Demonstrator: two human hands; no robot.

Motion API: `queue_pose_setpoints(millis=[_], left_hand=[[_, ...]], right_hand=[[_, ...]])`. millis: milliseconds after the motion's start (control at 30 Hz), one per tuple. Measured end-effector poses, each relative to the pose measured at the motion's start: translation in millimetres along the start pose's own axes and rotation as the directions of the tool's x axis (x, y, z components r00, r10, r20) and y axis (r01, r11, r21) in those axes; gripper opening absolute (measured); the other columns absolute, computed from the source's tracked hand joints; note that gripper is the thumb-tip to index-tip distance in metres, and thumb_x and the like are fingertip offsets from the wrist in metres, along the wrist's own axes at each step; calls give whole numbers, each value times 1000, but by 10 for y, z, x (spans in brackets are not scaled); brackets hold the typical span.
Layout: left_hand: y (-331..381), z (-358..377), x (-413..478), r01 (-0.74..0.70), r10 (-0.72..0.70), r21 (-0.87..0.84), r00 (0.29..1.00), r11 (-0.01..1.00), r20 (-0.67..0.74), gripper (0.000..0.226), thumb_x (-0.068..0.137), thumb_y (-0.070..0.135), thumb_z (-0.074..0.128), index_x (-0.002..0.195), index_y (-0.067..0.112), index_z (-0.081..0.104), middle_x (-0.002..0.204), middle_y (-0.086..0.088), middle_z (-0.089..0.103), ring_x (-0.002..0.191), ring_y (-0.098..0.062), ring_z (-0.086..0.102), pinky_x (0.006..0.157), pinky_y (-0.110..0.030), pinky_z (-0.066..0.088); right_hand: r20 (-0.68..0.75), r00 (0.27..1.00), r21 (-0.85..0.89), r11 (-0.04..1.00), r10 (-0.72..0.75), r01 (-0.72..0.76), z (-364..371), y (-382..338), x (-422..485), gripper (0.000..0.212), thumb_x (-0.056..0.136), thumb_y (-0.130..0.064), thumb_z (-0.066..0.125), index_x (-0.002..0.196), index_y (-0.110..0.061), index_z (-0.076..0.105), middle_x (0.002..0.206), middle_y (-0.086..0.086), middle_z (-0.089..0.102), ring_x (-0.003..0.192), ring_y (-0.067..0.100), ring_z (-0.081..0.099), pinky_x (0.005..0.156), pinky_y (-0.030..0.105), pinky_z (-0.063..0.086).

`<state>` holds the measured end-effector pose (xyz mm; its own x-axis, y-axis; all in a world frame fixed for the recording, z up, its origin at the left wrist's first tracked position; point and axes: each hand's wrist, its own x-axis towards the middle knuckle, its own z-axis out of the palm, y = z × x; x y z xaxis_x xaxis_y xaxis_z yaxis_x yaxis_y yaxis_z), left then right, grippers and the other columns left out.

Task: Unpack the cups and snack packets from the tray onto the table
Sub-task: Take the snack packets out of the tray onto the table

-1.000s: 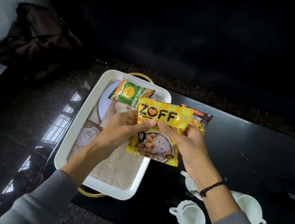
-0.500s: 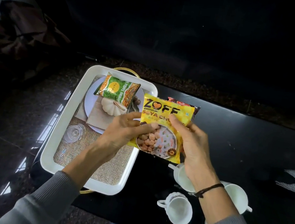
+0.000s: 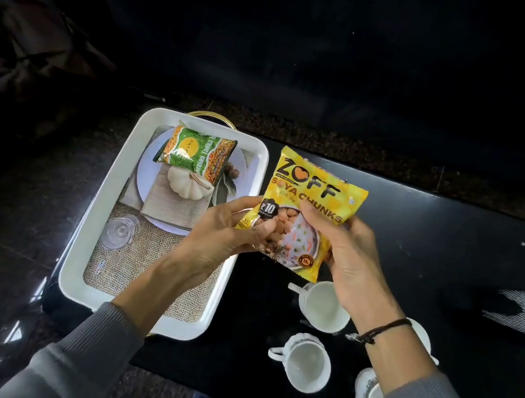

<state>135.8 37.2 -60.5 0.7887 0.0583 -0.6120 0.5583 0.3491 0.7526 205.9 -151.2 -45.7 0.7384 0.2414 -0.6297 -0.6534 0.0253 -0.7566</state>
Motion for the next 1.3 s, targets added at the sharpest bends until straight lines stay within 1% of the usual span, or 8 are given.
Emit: queue_pose_setpoints(millis=[200, 333, 467, 600, 800, 933, 1100, 1300], left_hand=[[51, 98, 79, 13, -5, 87, 996, 996, -84, 40, 101, 39, 59, 118, 4, 70, 108, -14, 79, 105, -28, 75, 98, -46, 57], [83, 258, 128, 53, -45, 94, 996, 994, -80, 44, 106, 50, 43, 112, 22, 76, 99, 0, 82, 95, -14, 78, 86, -39, 63], [84, 364, 181, -6, 5, 120, 1000, 993, 12, 42, 93, 51, 66, 119, 18, 74, 111, -5, 79, 107, -20, 74, 89, -36, 62], [69, 521, 277, -48, 49, 136, 999, 990, -2, 42, 81, 35, 85, 117, 17, 72, 112, -3, 79, 104, -21, 76, 86, -30, 61], [99, 823, 408, 16, -18, 134, 1000, 991, 8, 43, 91, 38, 74, 125, 12, 68, 111, -7, 78, 103, -18, 75, 85, -32, 63], [-14, 962, 459, 106, -107, 127, 994, 986, -4, 22, 89, 22, 79, 107, 25, 67, 92, 11, 80, 92, -7, 75, 82, -27, 63], [-91, 1083, 497, 102, -78, 250, 992, 963, -104, 32, 84, 28, 84, 110, 13, 73, 96, -2, 81, 88, -15, 77, 71, -26, 62], [-125, 1166, 497, 129, 97, 725, 960, 677, -261, 37, 82, 46, 82, 105, 21, 67, 76, 3, 76, 56, -16, 74, 63, -38, 65]], right_hand=[[-46, 999, 40, 999, -20, 22, -141, -34, 66, 48, 65, -39, 91, 105, -18, 77, 102, 3, 82, 97, 25, 78, 91, 45, 60], [-13, 1000, 6, 1000, -8, 8, -202, -35, 64, 48, 67, -31, 94, 110, -18, 75, 106, 2, 81, 101, 23, 78, 101, 51, 55], [-86, 994, 19, 997, -73, 75, -345, -85, 102, 43, 70, -29, 93, 108, -19, 76, 105, 1, 82, 101, 24, 78, 96, 46, 57], [-35, 991, -112, 986, -130, 125, -424, -86, 93, 36, 76, -30, 89, 109, -21, 76, 100, -5, 82, 91, 12, 79, 67, 20, 60], [-141, 988, -35, 998, -61, 57, -690, -91, 144, 36, 81, -34, 86, 113, -22, 75, 108, -2, 81, 101, 17, 77, 98, 46, 57], [-209, 976, -63, 996, -69, 57, -919, -69, 202, 37, 85, -29, 83, 119, -19, 71, 108, -1, 80, 100, 17, 77, 95, 45, 60], [-267, 959, -119, 991, -91, 61, -1195, -33, 345, 29, 91, -30, 77, 118, -20, 70, 102, -6, 81, 96, 13, 77, 86, 36, 62], [-282, 946, -469, 883, -159, 9, -1266, 43, 440, 39, 90, -38, 76, 123, -28, 59, 110, -14, 69, 102, 7, 66, 79, 24, 51]])
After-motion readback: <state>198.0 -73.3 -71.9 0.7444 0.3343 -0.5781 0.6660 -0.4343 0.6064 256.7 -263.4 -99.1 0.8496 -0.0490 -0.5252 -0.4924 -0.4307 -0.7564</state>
